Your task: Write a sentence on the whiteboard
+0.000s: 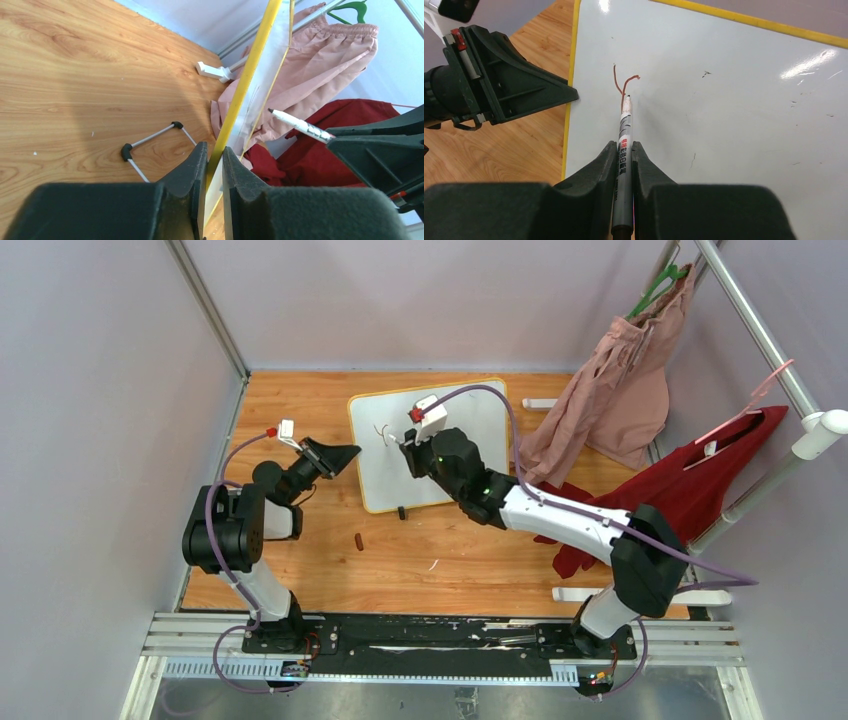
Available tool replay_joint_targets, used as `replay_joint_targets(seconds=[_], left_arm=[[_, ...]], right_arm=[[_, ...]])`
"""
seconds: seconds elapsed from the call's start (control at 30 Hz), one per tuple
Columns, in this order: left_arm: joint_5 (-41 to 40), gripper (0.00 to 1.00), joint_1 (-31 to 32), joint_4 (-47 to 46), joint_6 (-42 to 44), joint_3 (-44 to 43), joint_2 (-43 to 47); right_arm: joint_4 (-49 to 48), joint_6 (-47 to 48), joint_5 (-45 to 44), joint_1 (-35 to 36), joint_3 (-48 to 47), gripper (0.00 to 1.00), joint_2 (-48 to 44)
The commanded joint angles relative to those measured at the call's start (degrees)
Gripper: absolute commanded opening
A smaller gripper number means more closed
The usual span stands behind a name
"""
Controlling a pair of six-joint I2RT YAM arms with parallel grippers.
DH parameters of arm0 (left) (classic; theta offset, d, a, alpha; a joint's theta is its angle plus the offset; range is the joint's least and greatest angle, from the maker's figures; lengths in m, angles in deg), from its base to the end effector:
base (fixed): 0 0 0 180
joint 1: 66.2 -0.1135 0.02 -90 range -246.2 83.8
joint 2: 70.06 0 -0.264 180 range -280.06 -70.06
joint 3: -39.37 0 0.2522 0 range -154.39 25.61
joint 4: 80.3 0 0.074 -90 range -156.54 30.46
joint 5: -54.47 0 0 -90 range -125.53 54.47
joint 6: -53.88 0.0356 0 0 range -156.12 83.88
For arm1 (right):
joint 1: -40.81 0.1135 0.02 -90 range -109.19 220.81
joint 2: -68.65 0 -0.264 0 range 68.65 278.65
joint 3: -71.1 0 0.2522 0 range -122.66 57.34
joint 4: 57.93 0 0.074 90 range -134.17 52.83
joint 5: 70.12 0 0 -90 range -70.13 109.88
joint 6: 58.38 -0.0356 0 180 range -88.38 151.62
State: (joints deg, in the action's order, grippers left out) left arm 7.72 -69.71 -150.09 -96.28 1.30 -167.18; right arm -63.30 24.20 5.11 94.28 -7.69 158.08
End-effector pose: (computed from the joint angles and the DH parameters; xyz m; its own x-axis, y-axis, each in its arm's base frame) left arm 0.2816 -0.0072 0.1778 -0.4516 -0.6607 -0.5996 0.4735 0.3921 -0.7887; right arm 0.2294 0.2945 0.3210 -0.1350 0.0275 -0.9905 -0.6136 0.7826 0.1054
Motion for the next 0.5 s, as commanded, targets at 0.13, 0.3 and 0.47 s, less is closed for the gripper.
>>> replay_joint_targets(seconds=[0.13,0.3,0.47], left_arm=[[-1.2,0.0,0.5,-2.6,4.4,2.3,-0.4],[-2.4,0.0,0.6,-0.7,7.8,3.5,1.3],[-3.5,0.14,0.7,-1.6,8.7,4.1,2.9]], right_arm=[[-3.4,0.6,-0.2,-0.8,3.2,0.0,-5.2],[-3.8,1.5,-0.3,-0.8,4.7,0.0,-6.7],[-4.0,2.5,-0.6,-0.8,6.0,0.0,-8.2]])
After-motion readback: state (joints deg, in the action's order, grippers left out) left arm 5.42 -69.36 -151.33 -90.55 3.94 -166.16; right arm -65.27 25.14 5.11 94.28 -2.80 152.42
